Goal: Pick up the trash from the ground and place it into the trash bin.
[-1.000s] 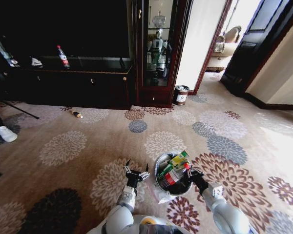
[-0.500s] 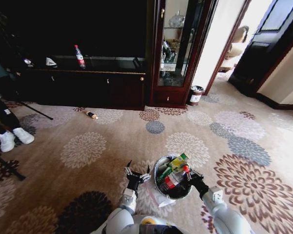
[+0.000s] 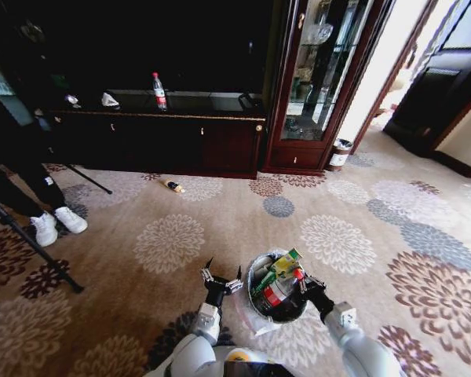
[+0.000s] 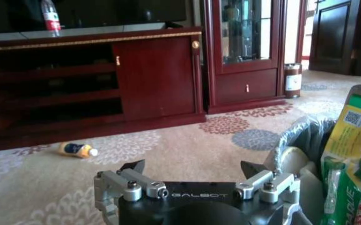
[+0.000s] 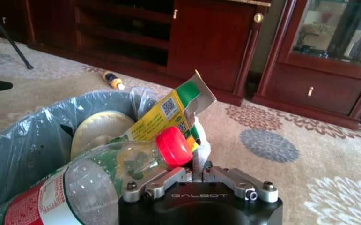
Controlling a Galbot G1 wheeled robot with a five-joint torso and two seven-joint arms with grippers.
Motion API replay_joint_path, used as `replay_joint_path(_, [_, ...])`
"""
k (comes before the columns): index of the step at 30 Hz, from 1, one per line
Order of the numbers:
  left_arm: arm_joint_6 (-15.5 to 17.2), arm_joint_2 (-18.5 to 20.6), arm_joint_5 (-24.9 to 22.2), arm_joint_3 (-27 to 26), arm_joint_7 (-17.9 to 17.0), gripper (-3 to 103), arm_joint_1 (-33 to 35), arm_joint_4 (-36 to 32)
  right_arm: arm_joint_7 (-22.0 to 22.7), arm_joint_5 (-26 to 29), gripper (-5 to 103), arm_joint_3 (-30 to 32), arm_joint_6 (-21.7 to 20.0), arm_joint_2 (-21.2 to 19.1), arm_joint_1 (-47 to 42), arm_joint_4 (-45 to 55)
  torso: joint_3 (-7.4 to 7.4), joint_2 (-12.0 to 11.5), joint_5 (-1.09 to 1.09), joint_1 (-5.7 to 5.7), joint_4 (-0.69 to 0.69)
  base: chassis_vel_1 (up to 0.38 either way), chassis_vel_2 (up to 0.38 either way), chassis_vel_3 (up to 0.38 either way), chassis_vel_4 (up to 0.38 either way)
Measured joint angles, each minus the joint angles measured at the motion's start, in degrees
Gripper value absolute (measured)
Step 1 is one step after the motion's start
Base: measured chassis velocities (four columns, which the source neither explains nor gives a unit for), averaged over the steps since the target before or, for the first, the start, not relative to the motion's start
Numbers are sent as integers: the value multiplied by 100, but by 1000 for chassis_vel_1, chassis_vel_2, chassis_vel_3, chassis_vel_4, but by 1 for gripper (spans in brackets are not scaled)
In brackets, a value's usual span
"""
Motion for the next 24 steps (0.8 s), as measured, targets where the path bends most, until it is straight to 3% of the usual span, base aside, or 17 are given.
replay_joint_path(8, [-27,-14,-28,19,8,100,-99,96,-2,88,2,-5,24,-40,99,-104,1,-1,-6,0,1,345,347,-354,-349])
replay_joint_path(11, [-40,-16,-44,33,8,100,-130,123,-4,139,2,21,40,-63,104,-146,1,0,3,0,1,361,334,-324,-341])
replay_joint_path(15, [-46,-20,-62,51,8,100,-161,158,-2,214,2,56,77,-89,110,-167,0,-1,-7,0,1,269,301,-285,-333])
replay_joint_path(24, [-152,-17,-88,84,15,100,-214,243,74,357,2,80,156,-69,176,-229,1,-1,3,0,1,34,115,-23,-110])
